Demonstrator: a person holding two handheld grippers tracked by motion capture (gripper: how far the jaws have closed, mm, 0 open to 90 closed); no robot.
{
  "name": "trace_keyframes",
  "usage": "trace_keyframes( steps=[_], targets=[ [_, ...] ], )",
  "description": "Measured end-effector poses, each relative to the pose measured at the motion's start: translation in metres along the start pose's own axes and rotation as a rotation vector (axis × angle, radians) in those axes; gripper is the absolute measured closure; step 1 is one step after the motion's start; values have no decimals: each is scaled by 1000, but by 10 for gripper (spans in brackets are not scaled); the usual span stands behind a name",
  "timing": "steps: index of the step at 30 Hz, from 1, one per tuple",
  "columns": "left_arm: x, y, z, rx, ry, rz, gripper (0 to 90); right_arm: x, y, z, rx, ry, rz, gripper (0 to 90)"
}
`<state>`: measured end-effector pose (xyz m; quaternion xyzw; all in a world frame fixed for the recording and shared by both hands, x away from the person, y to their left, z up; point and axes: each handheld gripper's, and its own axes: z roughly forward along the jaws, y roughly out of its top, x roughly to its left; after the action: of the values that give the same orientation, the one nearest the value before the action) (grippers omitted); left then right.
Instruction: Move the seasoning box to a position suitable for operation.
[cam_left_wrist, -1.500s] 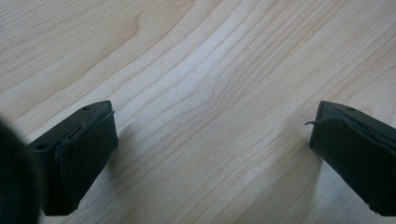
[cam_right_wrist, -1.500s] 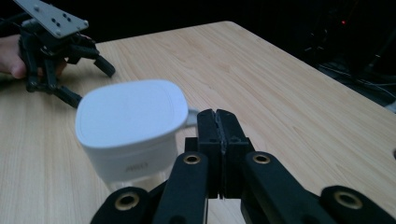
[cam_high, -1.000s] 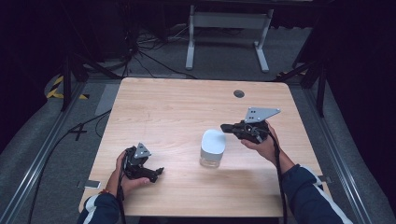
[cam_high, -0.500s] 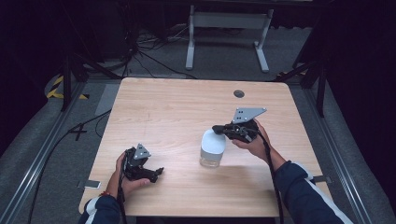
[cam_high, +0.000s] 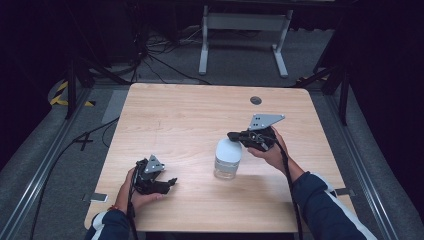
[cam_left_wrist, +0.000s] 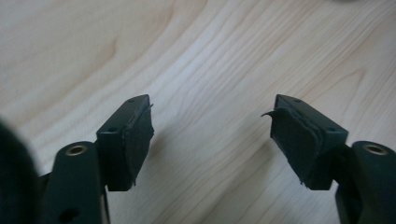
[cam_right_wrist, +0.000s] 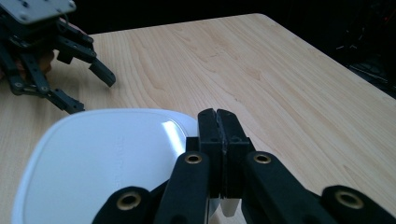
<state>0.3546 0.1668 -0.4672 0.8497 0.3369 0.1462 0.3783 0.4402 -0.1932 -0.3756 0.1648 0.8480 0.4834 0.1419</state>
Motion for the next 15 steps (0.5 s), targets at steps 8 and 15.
trace_keyframes(
  steps=[8, 15],
  targets=[
    [-30, 38, -11, -115, -51, 103, 484, -3, -3, 1, 3, -14, 10, 899],
    [-53, 67, -6, -181, -110, 164, 659, -3, -3, 2, 2, -13, 14, 899]
  ],
)
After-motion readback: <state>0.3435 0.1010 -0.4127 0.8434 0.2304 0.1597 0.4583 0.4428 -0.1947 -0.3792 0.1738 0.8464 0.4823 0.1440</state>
